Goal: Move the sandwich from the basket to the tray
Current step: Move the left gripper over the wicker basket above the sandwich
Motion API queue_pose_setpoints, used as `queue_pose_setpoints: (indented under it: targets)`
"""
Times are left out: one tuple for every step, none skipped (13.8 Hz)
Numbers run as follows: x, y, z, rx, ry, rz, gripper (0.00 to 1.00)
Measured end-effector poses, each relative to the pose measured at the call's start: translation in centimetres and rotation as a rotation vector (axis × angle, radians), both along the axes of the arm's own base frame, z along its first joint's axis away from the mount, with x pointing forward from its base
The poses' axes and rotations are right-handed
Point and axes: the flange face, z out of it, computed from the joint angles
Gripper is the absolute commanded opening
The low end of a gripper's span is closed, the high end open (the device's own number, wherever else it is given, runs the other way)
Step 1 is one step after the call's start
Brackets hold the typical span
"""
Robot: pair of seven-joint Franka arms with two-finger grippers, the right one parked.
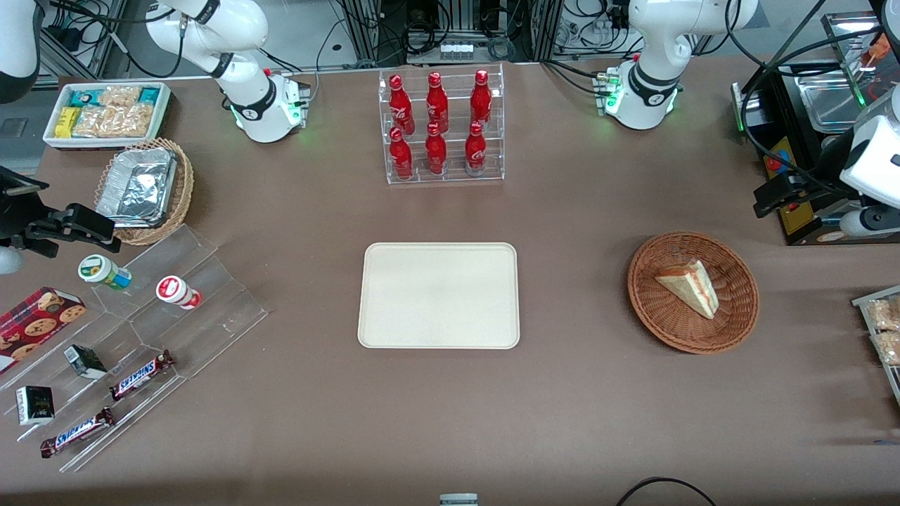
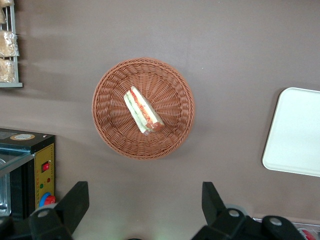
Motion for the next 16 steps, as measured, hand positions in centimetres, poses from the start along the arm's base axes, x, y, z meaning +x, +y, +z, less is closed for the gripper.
queue_pose_setpoints:
  targets:
    - [0.0,0.0,0.0,0.0,0.001,-0.002,1.0]
    - [0.0,0.0,-0.1,0.0,0.001,-0.004,1.0]
    - [0.0,0.0,-0.1,0.0,0.001,-0.006,1.0]
    - [0.0,0.0,-0.1,0.0,0.001,-0.008,1.0]
    - [0.0,0.0,-0.1,0.0,0.001,-0.009,1.0]
    - [0.0,0.0,-0.1,0.0,0.0,-0.009,1.0]
    - [0.0,0.0,-0.1,0.0,0.001,-0.009,1.0]
    - [0.0,0.1,-0.1,0.0,0.001,-0.008,1.0]
    - [0.1,0.1,-0.1,0.0,0.001,-0.007,1.0]
    - [0.1,0.1,-0.1,0.0,0.002,-0.006,1.0]
    - [0.1,0.2,-0.3,0.001,0.004,-0.003,1.0]
    - [0.3,0.5,-0.6,0.001,0.01,0.007,1.0]
    - [0.6,0.8,-1.2,0.005,0.02,0.031,1.0]
    - [0.9,1.2,-1.9,0.012,0.032,0.07,1.0]
    - [1.3,1.7,-2.7,0.019,0.045,0.114,1.0]
    - [1.7,2.3,-3.6,0.023,0.058,0.149,1.0]
